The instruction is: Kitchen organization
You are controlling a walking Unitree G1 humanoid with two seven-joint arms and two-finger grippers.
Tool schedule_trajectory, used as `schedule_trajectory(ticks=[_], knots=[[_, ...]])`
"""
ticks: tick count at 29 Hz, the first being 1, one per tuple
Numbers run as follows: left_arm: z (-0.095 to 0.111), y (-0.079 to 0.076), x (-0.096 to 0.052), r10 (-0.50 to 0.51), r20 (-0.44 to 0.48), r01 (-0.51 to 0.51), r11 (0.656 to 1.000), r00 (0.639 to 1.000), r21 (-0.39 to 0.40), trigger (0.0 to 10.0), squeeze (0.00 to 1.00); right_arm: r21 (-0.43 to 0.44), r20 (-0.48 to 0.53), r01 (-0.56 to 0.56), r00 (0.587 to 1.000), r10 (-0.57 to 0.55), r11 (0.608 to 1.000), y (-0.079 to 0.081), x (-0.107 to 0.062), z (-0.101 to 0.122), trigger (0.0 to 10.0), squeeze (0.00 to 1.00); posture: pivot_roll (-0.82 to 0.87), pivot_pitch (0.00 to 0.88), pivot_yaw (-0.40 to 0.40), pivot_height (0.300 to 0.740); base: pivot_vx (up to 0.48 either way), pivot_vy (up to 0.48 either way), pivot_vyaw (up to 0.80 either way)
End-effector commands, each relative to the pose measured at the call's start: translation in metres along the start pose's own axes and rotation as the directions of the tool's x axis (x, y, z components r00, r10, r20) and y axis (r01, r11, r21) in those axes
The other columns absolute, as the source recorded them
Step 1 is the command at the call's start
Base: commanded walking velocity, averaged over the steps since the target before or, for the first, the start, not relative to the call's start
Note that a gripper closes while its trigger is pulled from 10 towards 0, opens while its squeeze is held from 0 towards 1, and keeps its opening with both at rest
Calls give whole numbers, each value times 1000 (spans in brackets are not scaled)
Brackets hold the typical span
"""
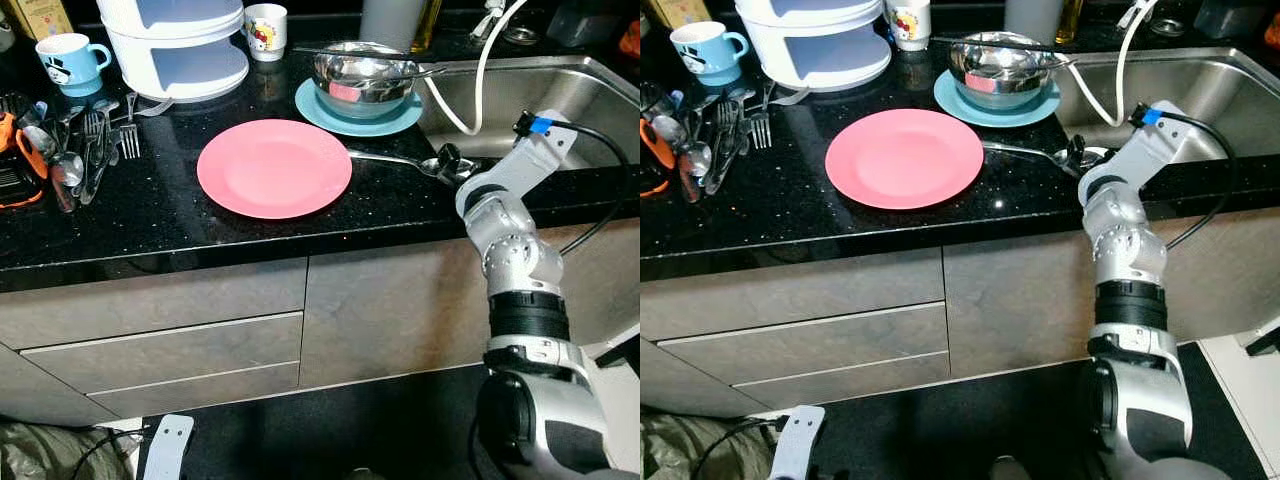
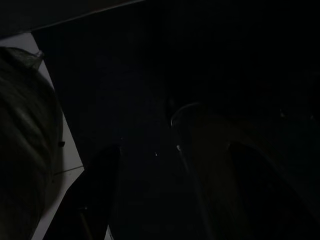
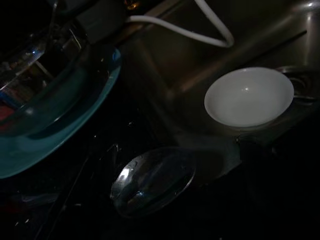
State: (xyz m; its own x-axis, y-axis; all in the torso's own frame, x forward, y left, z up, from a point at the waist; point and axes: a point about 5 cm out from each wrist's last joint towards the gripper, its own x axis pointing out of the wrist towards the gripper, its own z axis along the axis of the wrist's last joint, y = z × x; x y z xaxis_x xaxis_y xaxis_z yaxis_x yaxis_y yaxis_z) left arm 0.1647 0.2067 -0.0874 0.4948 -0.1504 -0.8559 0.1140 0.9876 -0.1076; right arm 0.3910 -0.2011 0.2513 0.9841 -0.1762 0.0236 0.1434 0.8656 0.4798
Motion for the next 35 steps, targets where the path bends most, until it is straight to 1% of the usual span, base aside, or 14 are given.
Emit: schedule_trajectory(ticks=[1,2,4,6,7,11,13,14,15,16,17,18,28,35], knots=[[-8,3,-2,6,-29,-6,1000,1000,5,10000,0,40,-65,0,998,2,999,2,1,-6,10000,0,-3,187,2,740,0,0,0],[-8,3,-2,6,-29,-6,1000,1000,5,10000,0,40,-65,0,998,2,999,2,1,-6,10000,0,-3,187,2,740,0,0,0],[-8,2,-2,7,-26,-7,1000,1000,3,10000,0,86,-89,-24,996,32,996,10,3,-3,10000,0,-3,189,0,740,0,0,0],[-8,2,-2,7,-25,-7,1000,1000,2,10000,0,105,-99,-35,994,45,994,13,3,-3,10000,0,-3,184,-5,740,0,0,0],[-8,2,-2,7,-25,-7,1000,1000,2,10000,0,105,-99,-35,994,45,994,13,3,-3,10000,0,-3,184,-5,740,0,0,0],[-7,1,-1,4,-20,-4,1000,1000,-2,10000,0,143,-158,-77,982,100,987,27,2,-9,10000,0,0,187,-5,740,0,0,0],[-7,1,-1,4,-20,-4,1000,1000,-2,10000,0,147,-163,-80,981,104,986,28,2,-9,10000,0,0,187,-5,740,0,0,0],[-7,1,-1,4,-20,-4,1000,1000,-2,10000,0,147,-169,-81,980,106,986,29,2,-10,5922,0,0,187,-6,740,0,0,0],[-7,1,-1,4,-19,-4,1000,1000,-3,10000,0,147,-171,-81,979,106,986,29,1,-10,3686,0,-2,187,-5,740,0,0,0],[-7,1,-1,4,-19,-4,1000,1000,-4,10000,0,139,-177,-83,978,107,987,29,1,-10,2118,0,-2,187,-5,740,0,0,0],[-7,1,-1,4,-19,-4,1000,1000,-4,10000,0,139,-177,-83,978,107,987,29,1,-10,2118,0,-2,187,-5,740,0,0,0],[-7,1,-1,4,-19,-4,1000,1000,-4,10000,0,137,-180,-83,978,107,987,29,1,-10,0,0,-2,187,-7,740,0,0,0],[-5,0,-1,6,-11,-7,1000,1000,-18,10000,0,132,-189,-69,977,94,989,25,2,-6,0,0,-4,189,-8,740,0,0,0],[-5,0,0,9,-7,-9,1000,1000,-28,10000,0,140,-161,-33,985,56,990,17,3,1,0,0,-6,184,-8,740,0,0,0]])
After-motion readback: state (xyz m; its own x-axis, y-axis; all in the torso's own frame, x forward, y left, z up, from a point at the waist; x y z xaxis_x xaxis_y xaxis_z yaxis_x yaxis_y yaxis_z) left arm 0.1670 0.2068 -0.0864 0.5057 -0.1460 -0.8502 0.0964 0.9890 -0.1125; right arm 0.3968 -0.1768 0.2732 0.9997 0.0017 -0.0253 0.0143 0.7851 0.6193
